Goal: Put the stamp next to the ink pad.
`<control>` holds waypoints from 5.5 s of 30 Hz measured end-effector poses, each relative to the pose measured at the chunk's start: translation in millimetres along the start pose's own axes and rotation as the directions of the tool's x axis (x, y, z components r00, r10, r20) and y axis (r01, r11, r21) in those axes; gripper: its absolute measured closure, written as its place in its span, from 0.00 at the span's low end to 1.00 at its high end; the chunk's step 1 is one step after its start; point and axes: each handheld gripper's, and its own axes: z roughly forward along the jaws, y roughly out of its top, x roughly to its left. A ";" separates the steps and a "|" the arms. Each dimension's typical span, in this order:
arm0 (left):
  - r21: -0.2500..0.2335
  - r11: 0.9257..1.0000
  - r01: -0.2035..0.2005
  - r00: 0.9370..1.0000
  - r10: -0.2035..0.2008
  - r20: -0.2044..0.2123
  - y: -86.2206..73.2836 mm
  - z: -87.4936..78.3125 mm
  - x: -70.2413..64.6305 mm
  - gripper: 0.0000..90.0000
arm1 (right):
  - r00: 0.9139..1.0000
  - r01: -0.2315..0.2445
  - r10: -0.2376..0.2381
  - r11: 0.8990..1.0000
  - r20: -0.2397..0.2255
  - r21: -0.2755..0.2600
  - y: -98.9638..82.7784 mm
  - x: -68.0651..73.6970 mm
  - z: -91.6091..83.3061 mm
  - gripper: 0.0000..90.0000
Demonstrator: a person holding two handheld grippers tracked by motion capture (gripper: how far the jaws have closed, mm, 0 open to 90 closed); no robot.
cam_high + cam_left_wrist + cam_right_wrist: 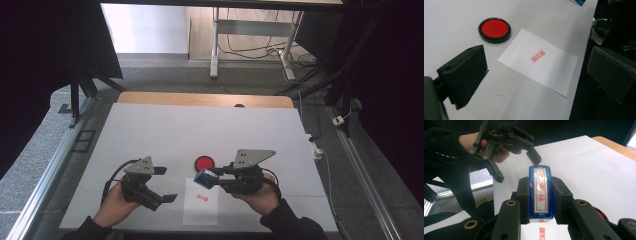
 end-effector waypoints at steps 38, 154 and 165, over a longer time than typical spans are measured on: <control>-0.060 0.973 0.223 0.951 -0.230 -0.204 -77.2 -69.6 -8.9 0.00 | 0.991 -0.034 0.024 0.997 0.129 0.071 -7.7 -10.4 -8.5 0.79; 0.017 0.962 0.273 0.911 -0.253 -0.326 -80.7 -73.2 -9.3 0.02 | 0.866 -0.286 0.105 0.906 0.490 0.311 -83.2 -103.9 -17.2 0.60; 0.016 0.962 0.273 0.911 -0.253 -0.326 -80.9 -73.5 -9.5 0.02 | 0.860 -0.282 0.114 0.919 0.498 0.276 -75.8 -95.4 -22.9 0.41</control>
